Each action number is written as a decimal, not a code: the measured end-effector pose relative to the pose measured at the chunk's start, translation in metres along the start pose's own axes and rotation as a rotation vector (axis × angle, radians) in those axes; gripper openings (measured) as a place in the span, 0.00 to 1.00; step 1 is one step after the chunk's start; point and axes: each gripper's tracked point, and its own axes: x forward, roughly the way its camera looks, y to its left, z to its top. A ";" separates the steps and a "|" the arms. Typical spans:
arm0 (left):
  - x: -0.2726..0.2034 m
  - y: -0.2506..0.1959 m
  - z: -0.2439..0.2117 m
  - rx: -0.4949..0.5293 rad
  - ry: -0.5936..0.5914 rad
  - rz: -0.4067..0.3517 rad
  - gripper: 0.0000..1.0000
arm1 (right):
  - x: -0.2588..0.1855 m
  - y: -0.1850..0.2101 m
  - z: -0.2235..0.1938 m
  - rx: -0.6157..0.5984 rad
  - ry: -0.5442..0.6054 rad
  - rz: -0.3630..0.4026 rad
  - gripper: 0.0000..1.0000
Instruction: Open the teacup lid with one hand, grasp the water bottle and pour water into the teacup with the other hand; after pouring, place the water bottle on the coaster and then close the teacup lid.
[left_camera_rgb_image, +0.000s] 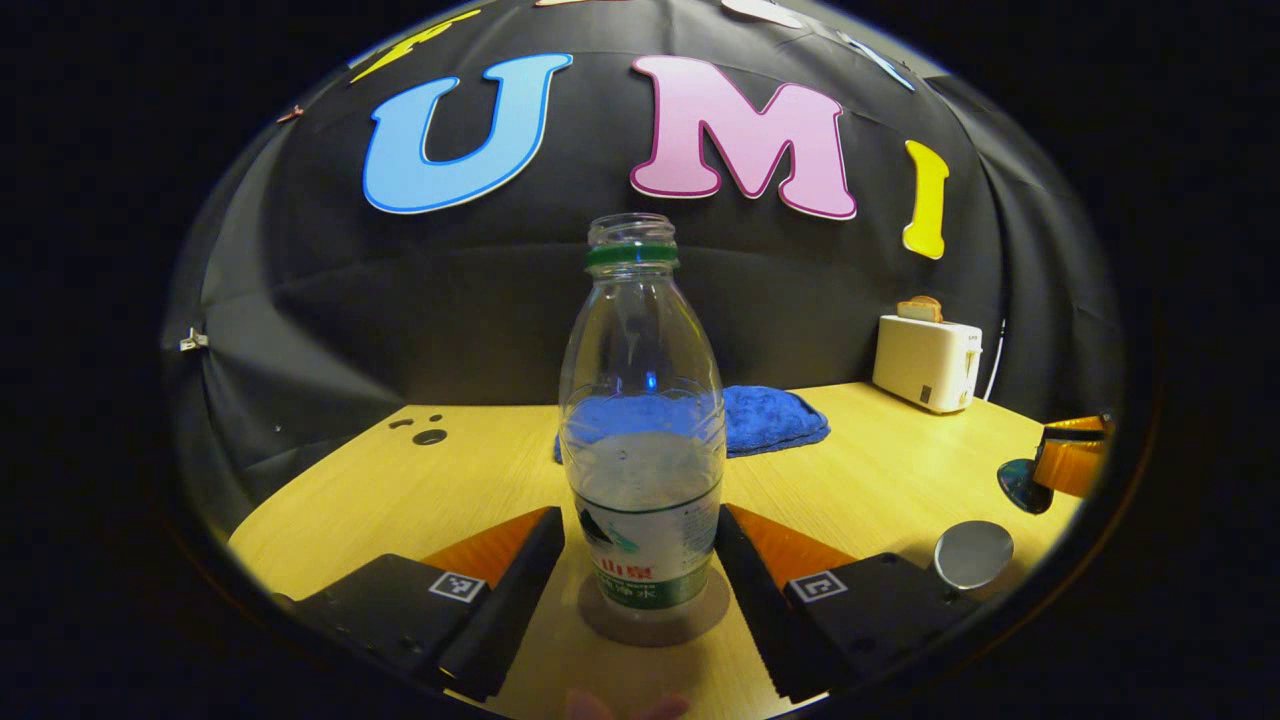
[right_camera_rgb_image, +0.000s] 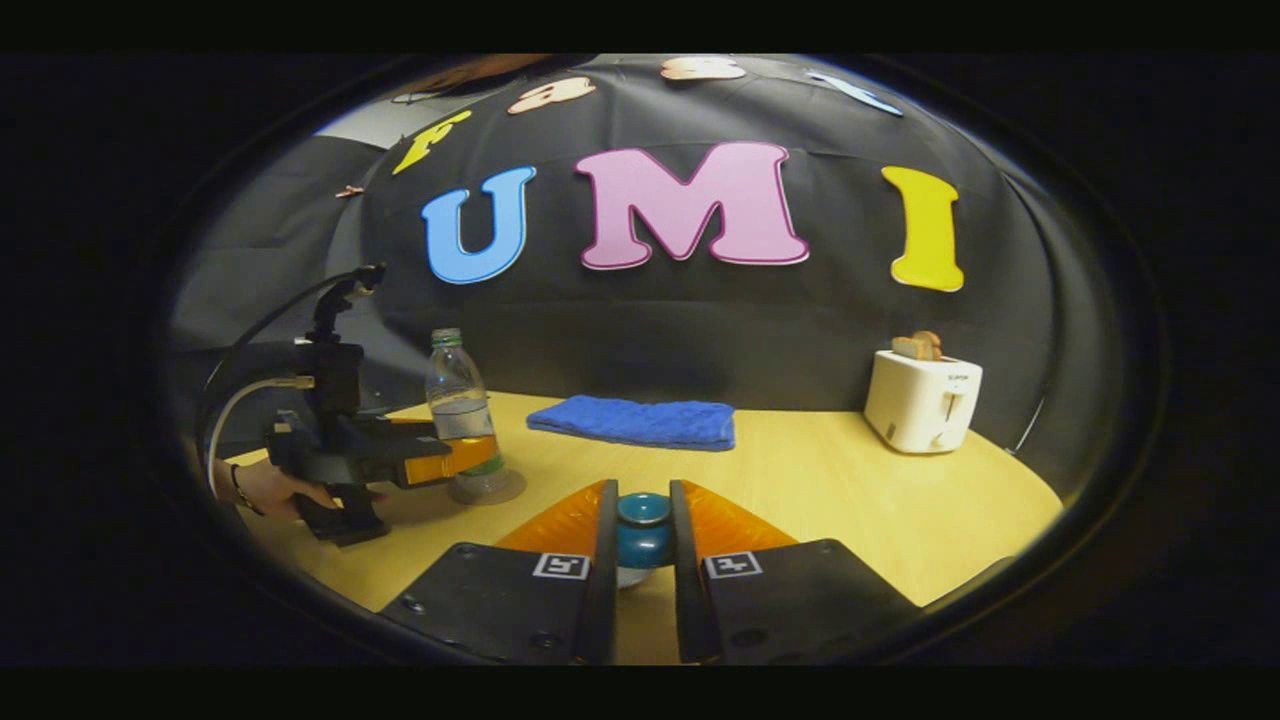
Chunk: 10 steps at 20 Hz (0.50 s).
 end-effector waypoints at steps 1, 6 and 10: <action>-0.004 -0.002 -0.002 0.003 0.004 0.003 0.95 | 0.001 0.004 -0.005 -0.004 0.007 0.009 0.27; -0.023 -0.008 -0.018 -0.018 0.040 0.009 0.94 | 0.007 0.017 -0.025 0.015 0.049 0.044 0.27; -0.042 -0.005 -0.027 -0.055 0.063 0.022 0.94 | 0.012 0.018 -0.034 0.022 0.065 0.049 0.27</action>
